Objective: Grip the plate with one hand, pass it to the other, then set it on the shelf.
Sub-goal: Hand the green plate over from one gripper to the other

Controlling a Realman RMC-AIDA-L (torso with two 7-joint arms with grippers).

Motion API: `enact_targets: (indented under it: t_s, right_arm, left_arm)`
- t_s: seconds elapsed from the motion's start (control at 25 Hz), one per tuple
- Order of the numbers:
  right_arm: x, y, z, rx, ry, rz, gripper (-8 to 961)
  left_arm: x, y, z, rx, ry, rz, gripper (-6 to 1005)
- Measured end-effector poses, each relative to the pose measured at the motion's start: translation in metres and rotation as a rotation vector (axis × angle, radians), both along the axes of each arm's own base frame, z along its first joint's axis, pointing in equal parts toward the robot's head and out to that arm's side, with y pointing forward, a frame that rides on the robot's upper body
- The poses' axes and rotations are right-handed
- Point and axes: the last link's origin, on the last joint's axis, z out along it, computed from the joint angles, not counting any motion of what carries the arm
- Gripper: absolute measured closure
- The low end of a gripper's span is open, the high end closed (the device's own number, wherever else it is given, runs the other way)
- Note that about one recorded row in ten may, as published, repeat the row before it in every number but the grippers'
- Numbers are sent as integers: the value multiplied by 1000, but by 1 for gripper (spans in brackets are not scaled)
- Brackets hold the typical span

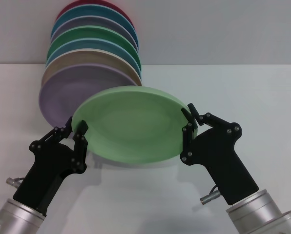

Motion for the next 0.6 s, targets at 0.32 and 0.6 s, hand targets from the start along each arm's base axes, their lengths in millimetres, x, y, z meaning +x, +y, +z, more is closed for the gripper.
enact_targets:
  t_s: [0.32, 0.6]
  right_arm:
    - [0, 0, 0, 0, -1, 1, 826]
    - [0, 1, 0, -3, -4, 0, 817]
  left_arm:
    - [-1, 0, 0, -4, 0, 0, 871]
    - [-1, 2, -1, -9, 0, 7, 915]
